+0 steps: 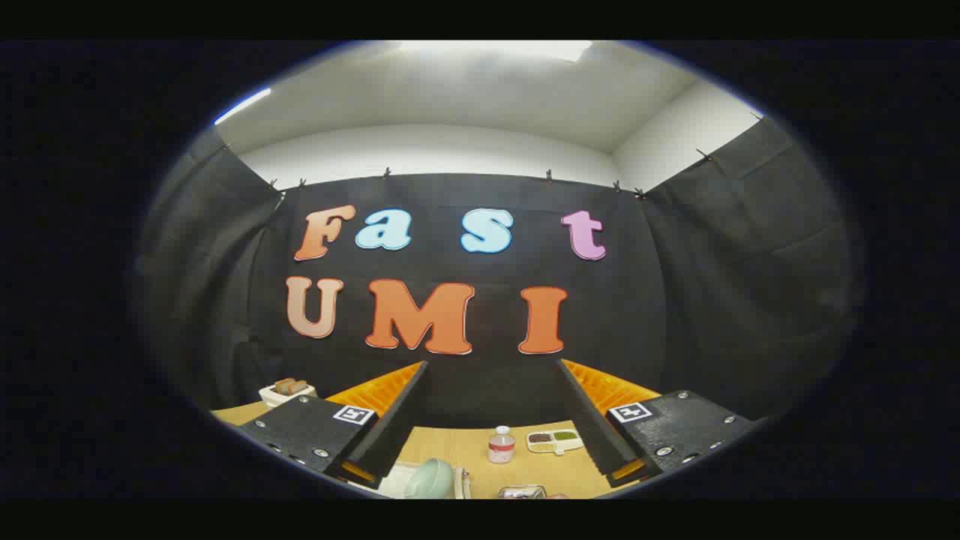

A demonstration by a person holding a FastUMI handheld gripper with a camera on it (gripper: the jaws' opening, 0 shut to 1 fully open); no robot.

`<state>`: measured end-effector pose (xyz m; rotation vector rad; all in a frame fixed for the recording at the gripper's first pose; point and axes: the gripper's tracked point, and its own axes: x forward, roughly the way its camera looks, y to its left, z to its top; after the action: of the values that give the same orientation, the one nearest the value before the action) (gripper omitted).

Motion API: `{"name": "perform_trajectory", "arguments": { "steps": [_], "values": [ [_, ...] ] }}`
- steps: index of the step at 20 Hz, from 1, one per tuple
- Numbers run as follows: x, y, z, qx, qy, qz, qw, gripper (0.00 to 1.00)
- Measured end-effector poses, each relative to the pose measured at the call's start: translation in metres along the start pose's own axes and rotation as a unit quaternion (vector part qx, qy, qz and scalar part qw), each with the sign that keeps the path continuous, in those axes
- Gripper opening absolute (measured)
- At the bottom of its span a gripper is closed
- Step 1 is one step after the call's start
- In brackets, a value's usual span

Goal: Take the plate from the dish rack, then take the spoon from the basket and place it into the plate.

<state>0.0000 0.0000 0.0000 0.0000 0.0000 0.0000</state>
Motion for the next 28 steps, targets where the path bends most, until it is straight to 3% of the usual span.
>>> {"name": "perform_trajectory", "arguments": {
  "steps": [7,16,21,28],
  "values": [
    [0.009,-0.038,0.010,-0.008,-0.010,-0.003,1.000,0.98],
    [0.005,-0.037,0.003,-0.013,0.018,0.007,1.000,0.98],
    [0.014,-0.029,-0.050,0.020,0.125,0.011,0.992,0.98],
    [0.029,0.003,-0.127,0.064,0.278,0.032,0.958,0.98]
  ]
}}
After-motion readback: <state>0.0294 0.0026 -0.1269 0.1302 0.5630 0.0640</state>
